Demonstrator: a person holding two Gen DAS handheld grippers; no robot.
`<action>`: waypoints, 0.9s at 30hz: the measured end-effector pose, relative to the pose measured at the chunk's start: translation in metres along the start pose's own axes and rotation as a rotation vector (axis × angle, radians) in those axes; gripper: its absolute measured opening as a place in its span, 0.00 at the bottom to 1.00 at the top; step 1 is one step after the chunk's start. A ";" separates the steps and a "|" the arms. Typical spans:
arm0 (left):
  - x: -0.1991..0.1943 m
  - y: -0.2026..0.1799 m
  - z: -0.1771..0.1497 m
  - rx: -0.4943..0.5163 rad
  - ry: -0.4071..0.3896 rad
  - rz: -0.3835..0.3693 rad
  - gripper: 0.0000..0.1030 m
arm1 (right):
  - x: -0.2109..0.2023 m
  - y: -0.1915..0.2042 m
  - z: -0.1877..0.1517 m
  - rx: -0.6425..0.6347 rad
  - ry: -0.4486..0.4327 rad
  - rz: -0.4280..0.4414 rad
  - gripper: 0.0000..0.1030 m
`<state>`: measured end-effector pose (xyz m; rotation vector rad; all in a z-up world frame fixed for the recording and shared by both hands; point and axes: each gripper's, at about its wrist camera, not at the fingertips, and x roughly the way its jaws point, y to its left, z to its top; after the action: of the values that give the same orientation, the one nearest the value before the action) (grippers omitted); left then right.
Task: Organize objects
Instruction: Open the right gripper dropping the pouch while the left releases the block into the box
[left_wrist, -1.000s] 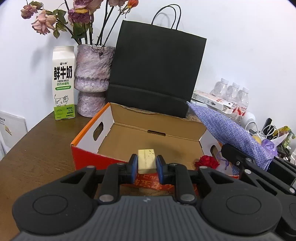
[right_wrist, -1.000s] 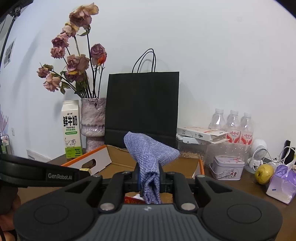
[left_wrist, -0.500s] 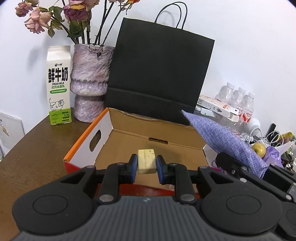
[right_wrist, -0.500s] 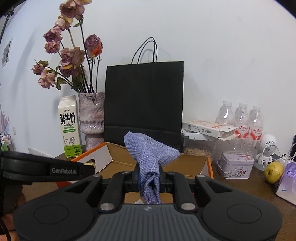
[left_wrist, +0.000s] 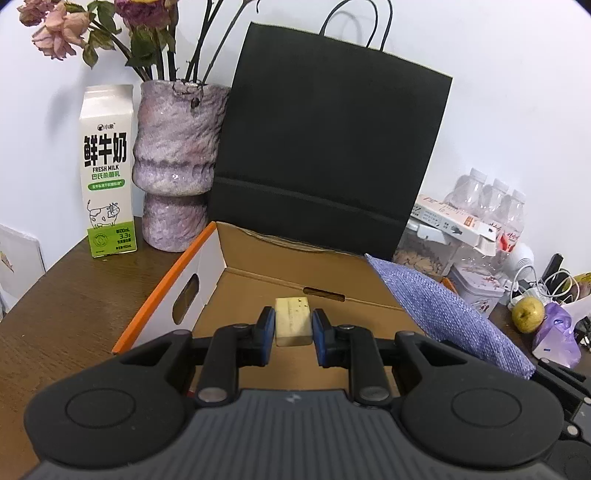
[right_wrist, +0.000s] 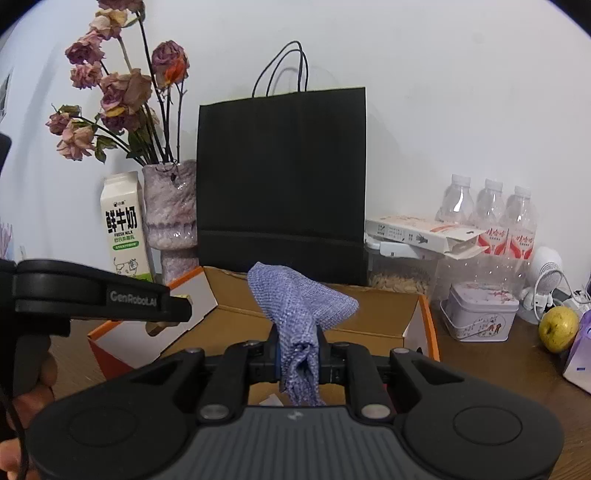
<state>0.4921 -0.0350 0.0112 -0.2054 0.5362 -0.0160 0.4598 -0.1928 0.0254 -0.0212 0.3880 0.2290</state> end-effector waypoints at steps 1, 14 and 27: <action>0.002 0.000 0.000 0.003 0.003 0.003 0.22 | 0.002 0.000 0.000 0.003 0.005 0.001 0.13; 0.012 -0.002 0.000 0.034 -0.008 0.020 0.73 | 0.010 -0.007 -0.005 0.035 0.020 -0.018 0.84; -0.002 -0.002 0.003 0.021 -0.061 0.037 1.00 | 0.007 -0.008 -0.004 0.044 0.015 -0.037 1.00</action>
<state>0.4922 -0.0367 0.0151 -0.1748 0.4788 0.0202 0.4661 -0.1995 0.0186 0.0130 0.4076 0.1843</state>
